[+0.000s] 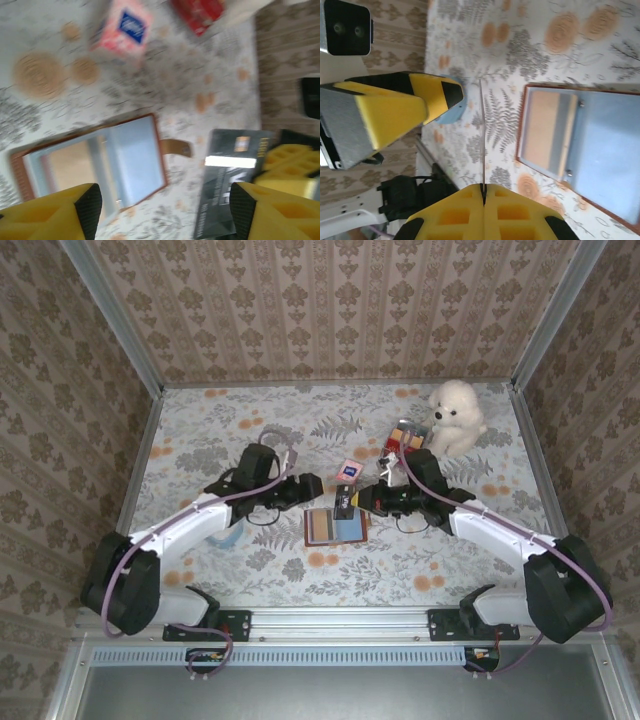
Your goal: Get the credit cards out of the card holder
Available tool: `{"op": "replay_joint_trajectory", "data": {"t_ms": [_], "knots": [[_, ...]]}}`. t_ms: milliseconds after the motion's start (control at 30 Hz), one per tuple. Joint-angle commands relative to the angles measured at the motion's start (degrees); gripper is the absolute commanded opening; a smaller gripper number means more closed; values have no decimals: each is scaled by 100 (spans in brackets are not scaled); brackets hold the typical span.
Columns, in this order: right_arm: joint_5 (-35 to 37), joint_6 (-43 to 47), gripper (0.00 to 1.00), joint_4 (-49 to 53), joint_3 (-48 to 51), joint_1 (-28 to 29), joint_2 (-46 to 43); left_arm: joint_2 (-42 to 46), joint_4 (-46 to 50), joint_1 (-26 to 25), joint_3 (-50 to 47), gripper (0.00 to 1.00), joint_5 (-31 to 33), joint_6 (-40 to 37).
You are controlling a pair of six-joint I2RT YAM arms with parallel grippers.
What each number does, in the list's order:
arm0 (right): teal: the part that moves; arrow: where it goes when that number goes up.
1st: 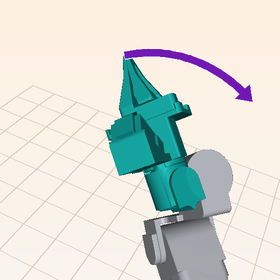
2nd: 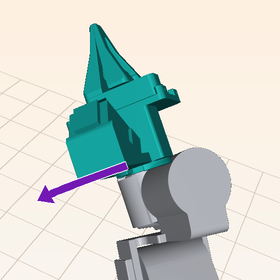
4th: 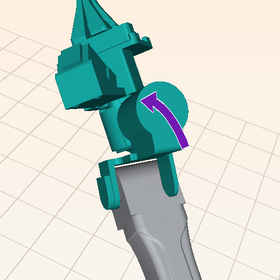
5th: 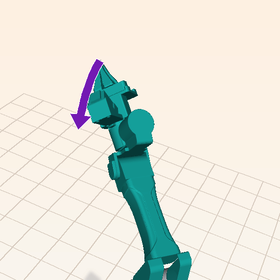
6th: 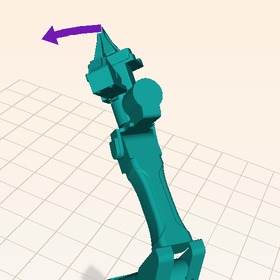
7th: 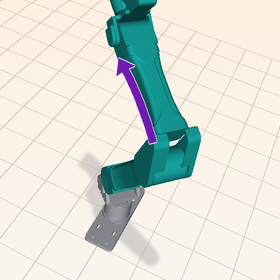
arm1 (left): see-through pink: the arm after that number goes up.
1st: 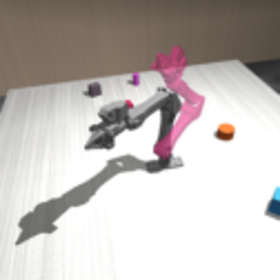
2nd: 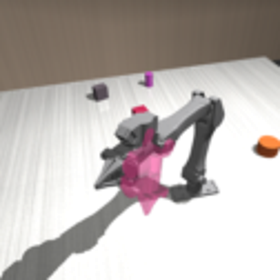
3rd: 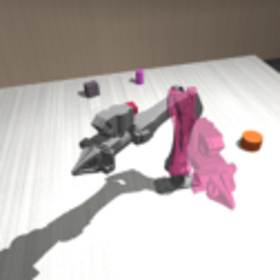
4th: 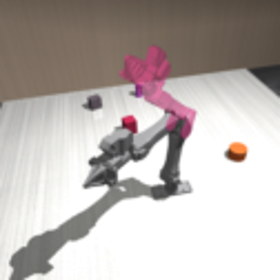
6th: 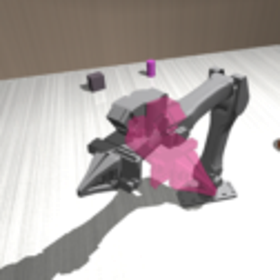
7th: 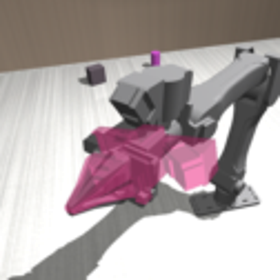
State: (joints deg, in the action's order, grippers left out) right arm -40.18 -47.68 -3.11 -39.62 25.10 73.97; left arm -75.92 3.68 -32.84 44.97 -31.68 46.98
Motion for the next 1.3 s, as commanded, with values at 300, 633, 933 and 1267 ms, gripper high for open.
{"op": "replay_joint_trajectory", "data": {"t_ms": [300, 633, 933, 1267], "knots": [[-1331, -892, 0, -1296, -284, -222, -147, 88, -2179, 51, -29, 55, -1622, 1293], [-1532, -1209, 0, -1704, -623, -328, 149, -198, -2479, 57, 173, 26, -1675, 1514], [-1425, -1341, 14, -1763, -879, -330, 472, -283, -2810, 85, 232, 2, -1545, 1809], [-1172, -1555, 22, -2004, -1054, -328, 828, -321, -2970, 89, 212, 0, -1311, 1971]]}}
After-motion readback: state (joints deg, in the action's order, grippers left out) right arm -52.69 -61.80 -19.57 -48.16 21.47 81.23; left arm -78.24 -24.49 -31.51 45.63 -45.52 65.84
